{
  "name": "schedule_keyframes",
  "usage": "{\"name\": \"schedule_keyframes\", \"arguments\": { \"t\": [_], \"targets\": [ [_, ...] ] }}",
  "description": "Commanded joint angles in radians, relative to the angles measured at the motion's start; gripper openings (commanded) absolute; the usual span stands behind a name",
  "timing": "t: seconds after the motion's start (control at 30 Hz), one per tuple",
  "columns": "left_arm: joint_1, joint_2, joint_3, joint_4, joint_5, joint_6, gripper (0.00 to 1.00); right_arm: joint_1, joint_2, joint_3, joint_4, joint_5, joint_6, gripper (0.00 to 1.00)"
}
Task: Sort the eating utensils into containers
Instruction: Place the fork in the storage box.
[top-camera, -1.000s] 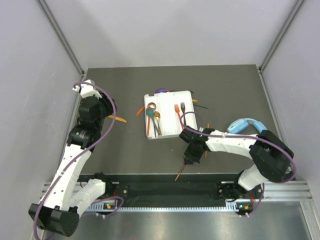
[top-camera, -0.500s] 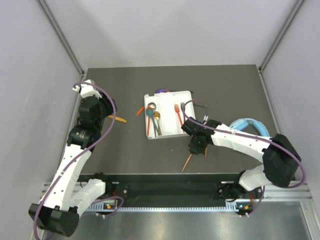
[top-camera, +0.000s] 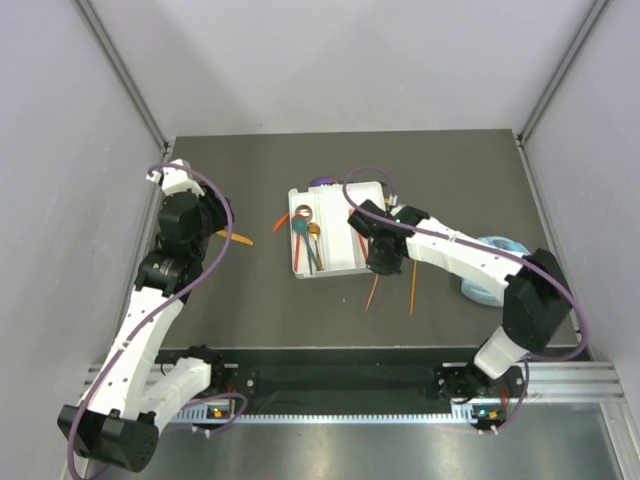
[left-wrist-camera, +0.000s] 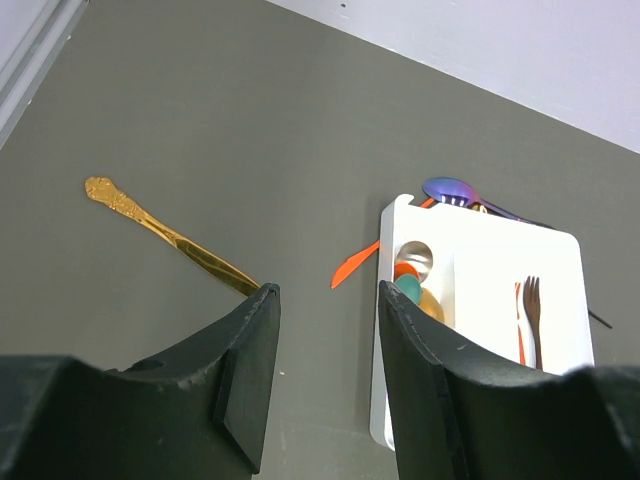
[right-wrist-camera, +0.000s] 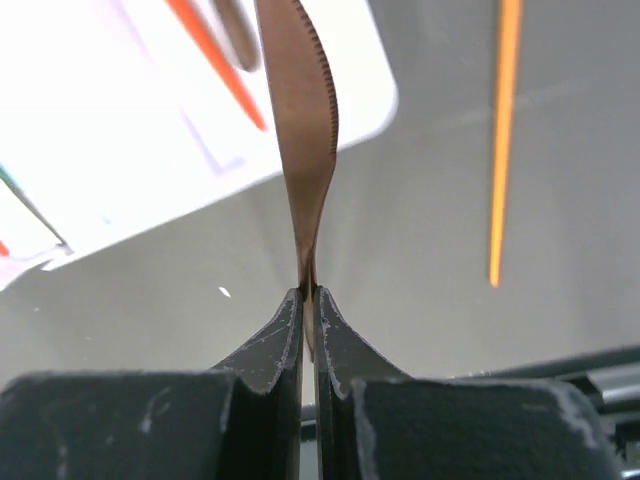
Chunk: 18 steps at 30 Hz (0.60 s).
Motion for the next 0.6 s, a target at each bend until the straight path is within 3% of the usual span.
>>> {"name": "schedule_keyframes", "arguments": {
  "t": [0.0,0.4,0.57],
  "targets": [
    [-0.003,0.01,0.003,0.036,-0.009,0.008,0.49,-0.01,0.085,0.167,-0.007,0.032,-0.156,0.0],
    [-0.003,0.051,0.012,0.029,-0.003,0.006,0.49,-0.11,0.366,0.573,-0.082,-0.075,-0.552,0.0],
    [-0.003,0.061,0.012,0.026,-0.012,0.012,0.48,-0.155,0.434,0.646,-0.104,-0.12,-0.612,0.0]
  ]
}}
